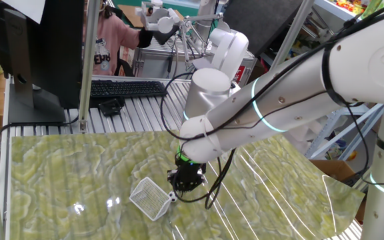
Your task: Push the soccer ball into the goal
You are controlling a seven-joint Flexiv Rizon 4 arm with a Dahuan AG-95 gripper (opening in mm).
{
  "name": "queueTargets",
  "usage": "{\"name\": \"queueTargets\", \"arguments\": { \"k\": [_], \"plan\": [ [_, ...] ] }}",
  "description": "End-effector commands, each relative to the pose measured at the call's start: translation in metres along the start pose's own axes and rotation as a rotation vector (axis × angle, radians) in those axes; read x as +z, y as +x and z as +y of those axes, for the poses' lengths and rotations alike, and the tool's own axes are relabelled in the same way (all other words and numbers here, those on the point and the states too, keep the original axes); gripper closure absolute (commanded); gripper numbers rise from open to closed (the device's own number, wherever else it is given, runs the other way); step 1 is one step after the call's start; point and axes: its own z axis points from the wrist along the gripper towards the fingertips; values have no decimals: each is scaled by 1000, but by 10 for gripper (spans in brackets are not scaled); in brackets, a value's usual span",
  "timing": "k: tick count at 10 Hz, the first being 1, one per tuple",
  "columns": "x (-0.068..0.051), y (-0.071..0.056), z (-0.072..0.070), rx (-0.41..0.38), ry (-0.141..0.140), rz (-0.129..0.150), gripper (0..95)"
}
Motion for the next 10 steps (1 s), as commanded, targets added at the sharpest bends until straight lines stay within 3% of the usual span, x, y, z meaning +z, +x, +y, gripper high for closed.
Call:
{"name": "queueTargets", "arguments": {
  "k": [1,9,10],
  "plan": [
    [-4,4,3,1,-2,6,950],
    [-6,13,19,33,-12,-24,950],
    [-6,13,21,31,-8,-40,950]
  ]
}}
